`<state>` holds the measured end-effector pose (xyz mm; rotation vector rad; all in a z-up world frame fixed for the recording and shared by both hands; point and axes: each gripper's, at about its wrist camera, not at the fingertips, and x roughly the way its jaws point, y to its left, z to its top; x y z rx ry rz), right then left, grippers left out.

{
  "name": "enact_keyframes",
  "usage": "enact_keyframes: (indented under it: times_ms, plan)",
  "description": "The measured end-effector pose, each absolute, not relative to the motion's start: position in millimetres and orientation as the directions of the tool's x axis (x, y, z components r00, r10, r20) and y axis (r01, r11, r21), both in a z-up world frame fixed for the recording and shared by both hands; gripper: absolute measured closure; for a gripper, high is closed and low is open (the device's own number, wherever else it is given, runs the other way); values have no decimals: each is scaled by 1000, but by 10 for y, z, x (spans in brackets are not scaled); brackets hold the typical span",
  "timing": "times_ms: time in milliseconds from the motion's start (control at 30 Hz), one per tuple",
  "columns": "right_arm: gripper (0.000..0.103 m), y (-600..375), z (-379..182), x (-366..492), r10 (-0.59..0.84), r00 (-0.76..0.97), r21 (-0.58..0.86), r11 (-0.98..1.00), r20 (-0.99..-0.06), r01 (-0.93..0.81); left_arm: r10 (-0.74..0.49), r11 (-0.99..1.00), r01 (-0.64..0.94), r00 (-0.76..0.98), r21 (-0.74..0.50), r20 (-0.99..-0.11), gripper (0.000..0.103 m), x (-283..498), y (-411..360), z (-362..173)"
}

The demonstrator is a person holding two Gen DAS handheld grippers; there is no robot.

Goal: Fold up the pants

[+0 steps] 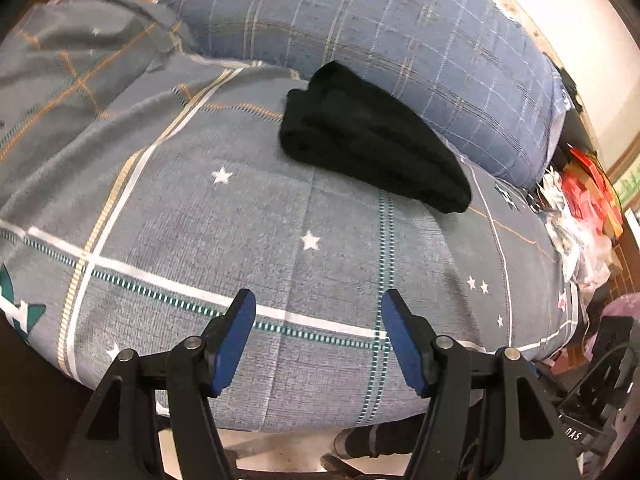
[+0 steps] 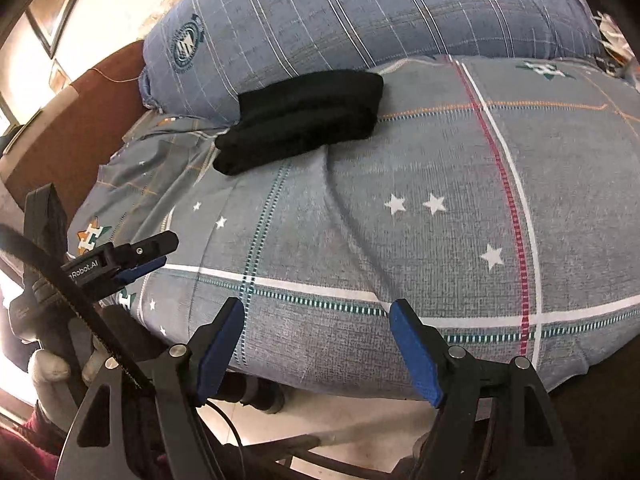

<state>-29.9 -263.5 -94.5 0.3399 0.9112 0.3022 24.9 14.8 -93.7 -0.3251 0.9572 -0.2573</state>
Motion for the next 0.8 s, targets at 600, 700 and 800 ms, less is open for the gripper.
enact_keyframes:
  times_ms: [600,700,800]
  plan:
    - [23,-2551,-1155,-185,401,519,427,901,-755,-75,-351,920,43,529,-389,-772,39,260,209,-1027]
    - [23,-2601,-1166,-174,410,519,445,894,-750,-62,-354,920,56,539,-388,-764,39,240,182,-991]
    - [23,-2631,-1142,-207,405,531,442,895,-745,-62,-349,925,63,530,-375,-773,39,256,122,-1030]
